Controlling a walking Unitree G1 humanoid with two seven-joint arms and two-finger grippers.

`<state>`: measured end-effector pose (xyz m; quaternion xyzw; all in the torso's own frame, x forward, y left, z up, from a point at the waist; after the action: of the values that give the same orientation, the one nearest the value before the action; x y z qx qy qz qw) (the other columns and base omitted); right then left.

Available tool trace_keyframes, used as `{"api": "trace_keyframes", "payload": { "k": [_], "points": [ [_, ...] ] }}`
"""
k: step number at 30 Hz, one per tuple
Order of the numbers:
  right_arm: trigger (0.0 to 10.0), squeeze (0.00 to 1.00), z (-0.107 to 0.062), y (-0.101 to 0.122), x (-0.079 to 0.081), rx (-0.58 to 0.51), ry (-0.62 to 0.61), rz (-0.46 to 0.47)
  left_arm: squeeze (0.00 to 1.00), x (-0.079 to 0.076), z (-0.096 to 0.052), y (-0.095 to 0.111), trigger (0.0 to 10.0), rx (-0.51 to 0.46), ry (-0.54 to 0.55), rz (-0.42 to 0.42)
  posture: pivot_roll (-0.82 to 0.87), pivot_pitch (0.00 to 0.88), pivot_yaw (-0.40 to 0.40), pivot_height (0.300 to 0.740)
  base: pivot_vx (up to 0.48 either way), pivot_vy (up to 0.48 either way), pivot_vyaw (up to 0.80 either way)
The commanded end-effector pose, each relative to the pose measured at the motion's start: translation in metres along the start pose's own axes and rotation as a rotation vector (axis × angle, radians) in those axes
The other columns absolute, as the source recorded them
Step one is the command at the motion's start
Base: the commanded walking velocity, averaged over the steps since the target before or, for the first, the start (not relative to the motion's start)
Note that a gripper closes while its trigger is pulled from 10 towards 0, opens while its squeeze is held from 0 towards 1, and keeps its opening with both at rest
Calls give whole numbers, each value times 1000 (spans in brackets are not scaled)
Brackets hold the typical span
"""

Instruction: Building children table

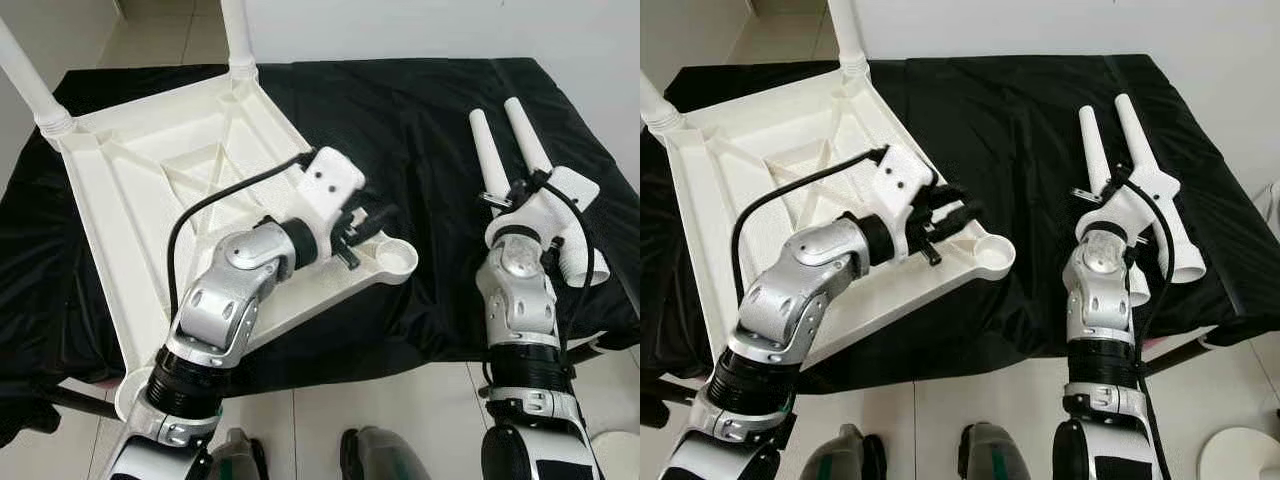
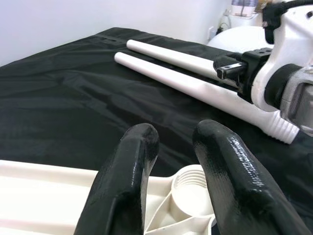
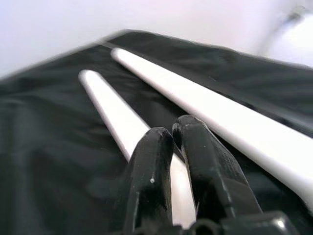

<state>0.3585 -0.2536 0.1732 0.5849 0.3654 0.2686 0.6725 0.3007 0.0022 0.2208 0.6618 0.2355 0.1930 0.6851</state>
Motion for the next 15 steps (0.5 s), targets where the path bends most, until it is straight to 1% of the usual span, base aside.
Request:
{"api": "trace_keyframes", "payload": {
  "k": [1,2,3,4,5,6,7,10,12,14,15],
  "points": [
    [10000,0,2,-5,-2,39,-26,9,0,-1,0,0,10000,5,-2,9,-159,78,26,740,0,0,0],
    [10000,0,2,-5,-2,39,-26,9,0,-1,0,0,10000,5,-2,9,-159,78,26,740,0,0,0],
    [10000,0,3,-9,-5,99,-65,68,0,-1,1,1,10000,5,-4,0,-158,83,26,740,0,0,0],
    [10000,0,3,-9,-5,99,-65,68,0,-1,1,1,10000,5,-4,0,-158,83,26,740,0,0,0],
    [10000,0,3,-11,-6,129,-81,100,0,-1,1,1,10000,4,-3,-5,-158,83,26,740,0,0,0],
    [10000,0,3,-11,-6,129,-81,100,0,-1,1,1,10000,4,-3,-5,-158,83,26,740,0,0,0],
    [10000,0,3,-12,-7,162,-110,129,0,-1,2,1,10000,6,-1,-10,-159,84,28,740,0,0,0],
    [10000,0,3,-13,-10,179,-142,140,0,-1,3,2,10000,7,4,-5,-159,84,28,740,0,0,0],
    [10000,0,3,-13,-10,179,-142,140,0,-1,3,2,10000,7,4,-5,-159,84,28,740,0,0,0],
    [10000,0,3,-17,-12,224,-167,165,0,-2,4,1,10000,9,13,-7,-159,86,30,740,0,0,0],
    [10000,0,3,-17,-12,224,-167,165,0,-2,4,1,10000,9,13,-7,-159,86,30,740,0,0,0]
  ]
}}
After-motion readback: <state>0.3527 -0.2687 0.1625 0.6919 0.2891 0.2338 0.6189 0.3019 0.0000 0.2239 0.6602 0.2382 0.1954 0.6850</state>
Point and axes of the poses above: a point about 5 cm out from each wrist's last joint towards the gripper, its own z axis pointing out of the wrist towards the gripper, its own y axis along the axis of the wrist's last joint, x = y × z, the point moved 4 cm from there along z, pointing out of the wrist towards the gripper, and after that the axes turned 12 degrees about -z, right-handed, at the moved point
